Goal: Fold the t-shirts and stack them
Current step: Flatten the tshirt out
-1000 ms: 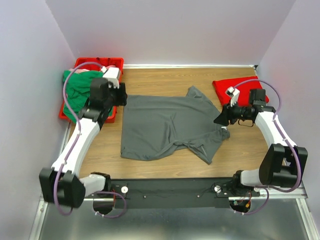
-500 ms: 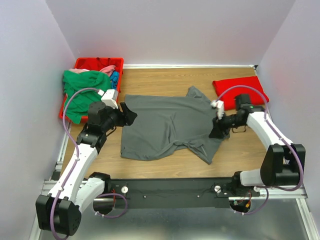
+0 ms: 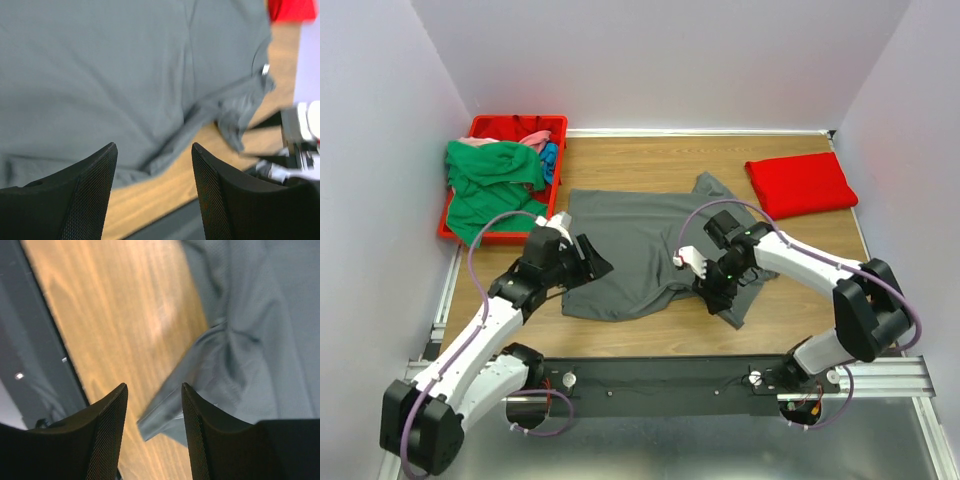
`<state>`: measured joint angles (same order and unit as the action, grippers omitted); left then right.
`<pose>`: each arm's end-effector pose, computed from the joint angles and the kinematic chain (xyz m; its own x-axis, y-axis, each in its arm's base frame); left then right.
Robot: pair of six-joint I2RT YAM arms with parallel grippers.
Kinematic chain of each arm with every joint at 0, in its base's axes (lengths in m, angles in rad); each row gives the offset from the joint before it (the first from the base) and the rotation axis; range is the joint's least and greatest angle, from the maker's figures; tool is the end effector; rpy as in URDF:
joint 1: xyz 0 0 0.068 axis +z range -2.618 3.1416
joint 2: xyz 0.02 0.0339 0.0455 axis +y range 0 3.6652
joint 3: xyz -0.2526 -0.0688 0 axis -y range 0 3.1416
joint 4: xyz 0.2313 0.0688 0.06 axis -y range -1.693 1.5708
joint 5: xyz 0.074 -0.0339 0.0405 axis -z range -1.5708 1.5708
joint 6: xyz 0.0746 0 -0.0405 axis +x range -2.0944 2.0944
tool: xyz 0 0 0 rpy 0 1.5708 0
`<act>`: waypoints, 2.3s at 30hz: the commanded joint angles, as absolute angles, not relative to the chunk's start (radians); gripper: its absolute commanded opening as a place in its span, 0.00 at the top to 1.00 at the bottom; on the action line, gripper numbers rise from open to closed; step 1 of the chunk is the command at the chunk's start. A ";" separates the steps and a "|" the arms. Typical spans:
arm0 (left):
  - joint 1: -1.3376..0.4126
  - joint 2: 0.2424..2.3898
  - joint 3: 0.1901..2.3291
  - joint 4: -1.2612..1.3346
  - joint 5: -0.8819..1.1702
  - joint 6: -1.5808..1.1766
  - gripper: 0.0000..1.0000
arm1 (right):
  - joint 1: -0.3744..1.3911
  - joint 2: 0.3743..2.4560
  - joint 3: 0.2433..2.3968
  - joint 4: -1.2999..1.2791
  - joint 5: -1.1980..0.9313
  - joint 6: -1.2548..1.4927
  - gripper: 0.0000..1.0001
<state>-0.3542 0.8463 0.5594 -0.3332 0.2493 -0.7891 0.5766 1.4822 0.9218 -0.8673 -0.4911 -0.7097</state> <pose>0.1910 -0.0903 0.2097 -0.7562 -0.4537 -0.4716 -0.0174 0.7343 -0.6786 0.1865 0.1633 0.1546 -0.2794 -0.8671 -0.4123 -0.9481 0.1813 0.2612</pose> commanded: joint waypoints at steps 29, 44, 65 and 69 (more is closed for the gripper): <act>-0.655 0.882 0.453 -0.482 -0.005 -1.238 0.34 | 0.509 1.324 0.812 -0.701 -0.385 -0.601 0.44; -0.655 0.917 0.445 -0.495 -0.020 -1.253 0.35 | 0.474 1.315 0.804 -0.687 -0.408 -0.598 0.44; -0.657 0.998 0.486 -0.572 -0.066 -1.256 0.34 | 0.463 1.307 0.801 -0.680 -0.411 -0.597 0.44; -0.655 1.048 0.492 -0.548 -0.090 -1.247 0.34 | 0.462 1.308 0.801 -0.678 -0.411 -0.597 0.44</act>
<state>-0.6502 1.0145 0.4675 -0.5411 -0.0227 -1.2465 0.4690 1.3308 0.8139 -0.6971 -0.3874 -0.6022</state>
